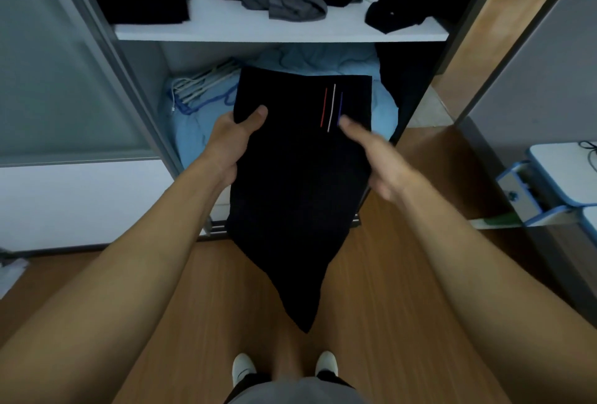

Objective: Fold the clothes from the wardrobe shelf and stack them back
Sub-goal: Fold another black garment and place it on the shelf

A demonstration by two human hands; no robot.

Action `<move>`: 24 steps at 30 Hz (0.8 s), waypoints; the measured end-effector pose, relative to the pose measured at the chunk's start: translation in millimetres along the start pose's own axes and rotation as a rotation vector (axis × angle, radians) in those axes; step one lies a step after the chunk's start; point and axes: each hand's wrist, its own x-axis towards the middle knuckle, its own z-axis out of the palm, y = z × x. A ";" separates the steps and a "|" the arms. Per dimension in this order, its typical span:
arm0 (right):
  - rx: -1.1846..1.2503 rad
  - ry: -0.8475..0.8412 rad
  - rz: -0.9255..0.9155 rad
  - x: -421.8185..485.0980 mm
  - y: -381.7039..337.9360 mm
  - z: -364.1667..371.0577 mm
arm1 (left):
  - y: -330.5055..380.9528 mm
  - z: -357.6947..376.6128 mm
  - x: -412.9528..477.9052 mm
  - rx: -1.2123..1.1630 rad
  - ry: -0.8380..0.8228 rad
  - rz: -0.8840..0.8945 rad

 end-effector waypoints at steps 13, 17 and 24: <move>0.144 0.126 0.395 -11.1 14.6 2.4 | -47.3 -26.1 -27.9 0.116 -0.256 -0.301; 0.320 0.028 0.261 -10.5 18.0 -16.0 | -38.5 -10.7 -30.4 0.042 -0.120 -0.251; 0.119 -0.005 0.015 -24.2 87.1 11.3 | -10.2 -13.6 -26.3 -0.111 -0.071 -0.481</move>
